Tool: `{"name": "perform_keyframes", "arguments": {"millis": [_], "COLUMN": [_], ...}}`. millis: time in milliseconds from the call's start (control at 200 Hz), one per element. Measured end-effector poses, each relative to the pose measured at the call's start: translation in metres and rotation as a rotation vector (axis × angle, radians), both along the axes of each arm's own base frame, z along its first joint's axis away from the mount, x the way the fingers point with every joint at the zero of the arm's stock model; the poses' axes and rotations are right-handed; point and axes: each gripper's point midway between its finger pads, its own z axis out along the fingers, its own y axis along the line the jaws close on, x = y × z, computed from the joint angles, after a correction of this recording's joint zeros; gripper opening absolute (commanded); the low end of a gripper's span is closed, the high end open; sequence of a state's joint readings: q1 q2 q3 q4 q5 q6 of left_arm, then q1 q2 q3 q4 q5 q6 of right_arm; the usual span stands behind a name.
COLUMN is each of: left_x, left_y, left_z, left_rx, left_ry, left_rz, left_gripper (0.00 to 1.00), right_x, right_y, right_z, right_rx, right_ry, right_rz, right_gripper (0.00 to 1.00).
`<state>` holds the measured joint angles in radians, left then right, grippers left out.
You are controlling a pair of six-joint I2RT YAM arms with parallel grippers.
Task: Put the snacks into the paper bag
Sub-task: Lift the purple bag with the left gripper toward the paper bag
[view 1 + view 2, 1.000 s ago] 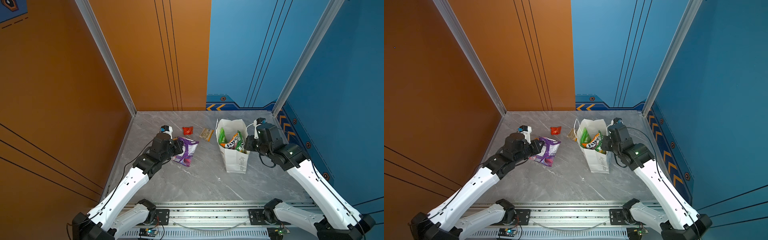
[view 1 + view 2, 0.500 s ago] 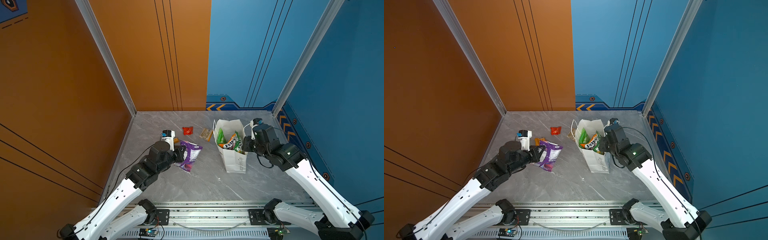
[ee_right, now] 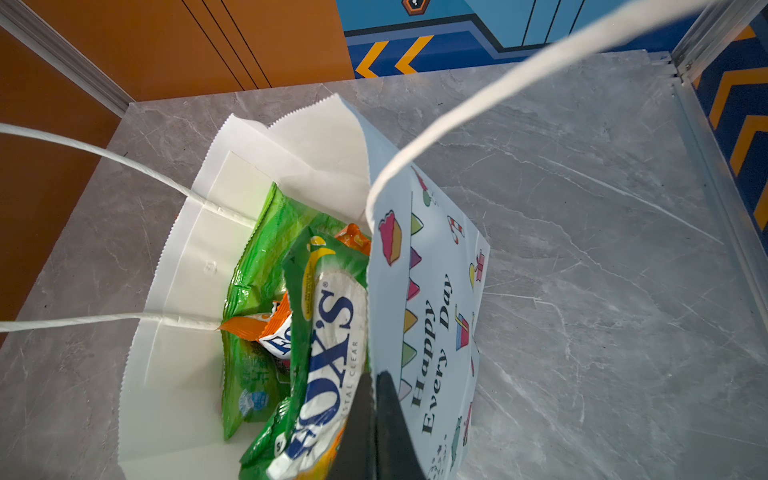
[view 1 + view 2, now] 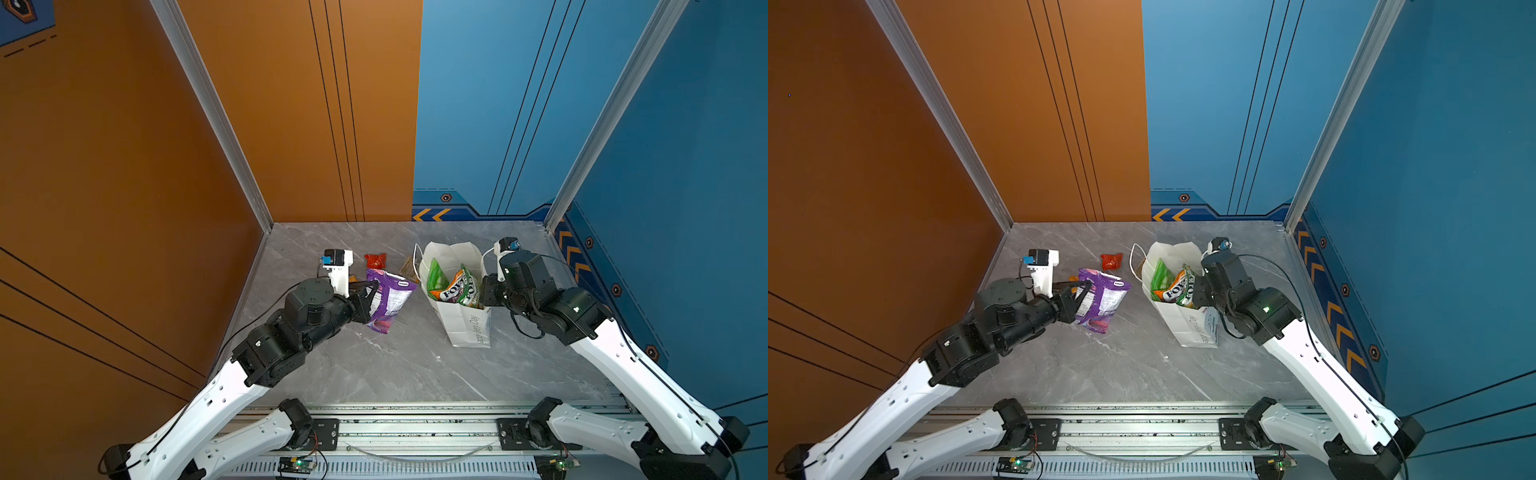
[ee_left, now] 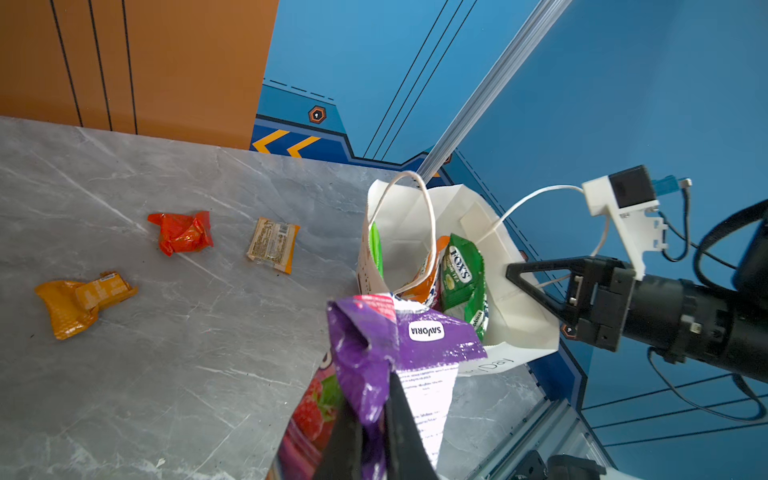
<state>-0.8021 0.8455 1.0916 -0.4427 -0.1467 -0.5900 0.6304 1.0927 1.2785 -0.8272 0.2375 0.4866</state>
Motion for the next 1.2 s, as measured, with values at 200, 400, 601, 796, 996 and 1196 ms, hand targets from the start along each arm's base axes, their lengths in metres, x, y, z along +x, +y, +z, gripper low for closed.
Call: {"name": "perform_keyframes", "arguments": {"millis": [200, 400, 601, 796, 996, 1196], "left_x": [-0.009, -0.008, -0.005, 0.005, 0.02, 0.034], "left_y": [-0.013, -0.025, -0.045, -0.069, -0.077, -0.071], "left_z": [0.015, 0.039, 0.06, 0.064, 0.062, 0.065], "left_rx": [-0.005, -0.016, -0.028, 0.001, 0.024, 0.029], "left_ry": [-0.025, -0.055, -0.069, -0.052, -0.028, -0.01], "left_rz": [-0.044, -0.066, -0.094, -0.099, -0.043, 0.054], "left_gripper": [0.0, 0.0, 0.0, 0.0, 0.0, 0.0], "right_x": [-0.002, -0.002, 0.0, -0.006, -0.007, -0.007], "right_y": [0.003, 0.004, 0.015, 0.027, 0.036, 0.038], "right_z": [0.002, 0.002, 0.004, 0.006, 0.005, 0.007], "right_rx": [-0.002, -0.01, -0.023, -0.03, -0.032, -0.028], "right_ry": [-0.003, -0.001, 0.0, -0.004, -0.003, -0.013], "right_rz": [0.009, 0.012, 0.033, 0.077, 0.102, 0.102], "right_gripper": [0.0, 0.0, 0.0, 0.0, 0.0, 0.0]}}
